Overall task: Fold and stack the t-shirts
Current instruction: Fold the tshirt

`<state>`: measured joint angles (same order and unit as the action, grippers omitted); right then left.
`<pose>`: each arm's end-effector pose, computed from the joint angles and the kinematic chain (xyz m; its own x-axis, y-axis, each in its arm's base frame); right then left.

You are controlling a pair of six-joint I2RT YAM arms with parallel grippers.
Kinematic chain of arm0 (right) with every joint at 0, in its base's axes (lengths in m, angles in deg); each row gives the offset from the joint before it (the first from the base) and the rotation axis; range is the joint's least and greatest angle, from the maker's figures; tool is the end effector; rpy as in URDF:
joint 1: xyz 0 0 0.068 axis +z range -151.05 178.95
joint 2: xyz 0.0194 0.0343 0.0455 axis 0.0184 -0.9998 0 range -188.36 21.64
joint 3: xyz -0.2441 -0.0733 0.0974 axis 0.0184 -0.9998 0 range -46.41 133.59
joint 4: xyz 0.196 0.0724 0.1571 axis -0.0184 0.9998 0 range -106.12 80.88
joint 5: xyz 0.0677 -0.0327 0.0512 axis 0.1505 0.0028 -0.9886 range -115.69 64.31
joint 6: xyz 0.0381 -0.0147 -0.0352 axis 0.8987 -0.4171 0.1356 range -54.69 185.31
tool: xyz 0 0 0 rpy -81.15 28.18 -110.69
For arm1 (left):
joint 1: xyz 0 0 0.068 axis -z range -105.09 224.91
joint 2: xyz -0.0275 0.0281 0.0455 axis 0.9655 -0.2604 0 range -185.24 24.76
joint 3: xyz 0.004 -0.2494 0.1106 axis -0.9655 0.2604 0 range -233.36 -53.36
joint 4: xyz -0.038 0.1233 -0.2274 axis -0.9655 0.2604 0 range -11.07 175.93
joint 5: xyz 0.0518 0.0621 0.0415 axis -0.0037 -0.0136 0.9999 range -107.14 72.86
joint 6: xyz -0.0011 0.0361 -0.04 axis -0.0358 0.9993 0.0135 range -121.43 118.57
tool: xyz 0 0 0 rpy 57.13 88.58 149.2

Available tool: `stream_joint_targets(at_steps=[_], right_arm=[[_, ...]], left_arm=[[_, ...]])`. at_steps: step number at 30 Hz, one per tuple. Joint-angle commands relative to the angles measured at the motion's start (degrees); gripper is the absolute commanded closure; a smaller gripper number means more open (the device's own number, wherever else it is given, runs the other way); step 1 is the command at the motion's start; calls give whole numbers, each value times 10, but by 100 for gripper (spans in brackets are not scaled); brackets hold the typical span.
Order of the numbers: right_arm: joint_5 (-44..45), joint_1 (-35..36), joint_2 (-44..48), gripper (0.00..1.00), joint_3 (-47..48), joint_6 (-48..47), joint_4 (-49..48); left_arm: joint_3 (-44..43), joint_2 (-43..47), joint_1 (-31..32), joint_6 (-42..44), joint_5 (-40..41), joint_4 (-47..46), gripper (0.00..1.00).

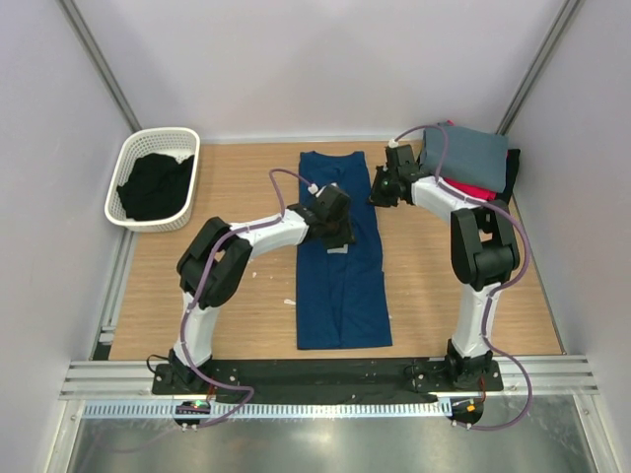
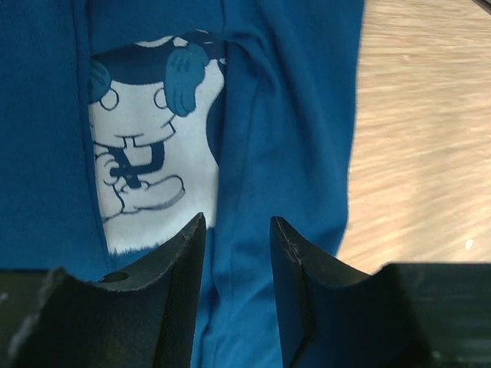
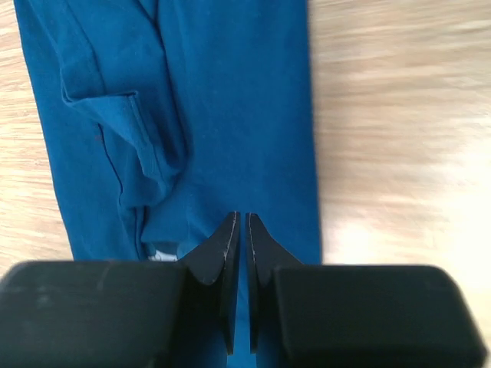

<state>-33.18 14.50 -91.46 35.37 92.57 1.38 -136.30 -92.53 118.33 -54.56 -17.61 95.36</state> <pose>0.4189 0.1214 0.1980 -0.8041 0.2476 -0.5405 0.0223 0.9211 0.3888 0.3240 -0.3071 0.1745 -0.8905 -0.2586 -0.3743 -0.0355 0.8598 -0.5095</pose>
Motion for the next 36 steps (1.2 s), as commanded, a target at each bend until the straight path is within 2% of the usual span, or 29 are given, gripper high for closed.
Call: stream_joint_targets(at_steps=[1, 24, 25, 28, 36], right_arm=[[-30, 10, -24, 88, 18, -1, -67], [12, 27, -79, 88, 8, -1, -85], [12, 27, -78, 88, 6, -1, -85], [18, 27, -78, 88, 1, -5, -85], [26, 27, -91, 88, 3, -5, -77]], left_arm=[[-28, -16, 0, 14, 20, 0, 60], [-52, -53, -1, 27, 16, 10, 82], [-52, -54, -1, 25, 14, 9, 84], [-53, -57, -1, 22, 7, 4, 99], [-30, -18, -3, 5, 28, 3, 100]])
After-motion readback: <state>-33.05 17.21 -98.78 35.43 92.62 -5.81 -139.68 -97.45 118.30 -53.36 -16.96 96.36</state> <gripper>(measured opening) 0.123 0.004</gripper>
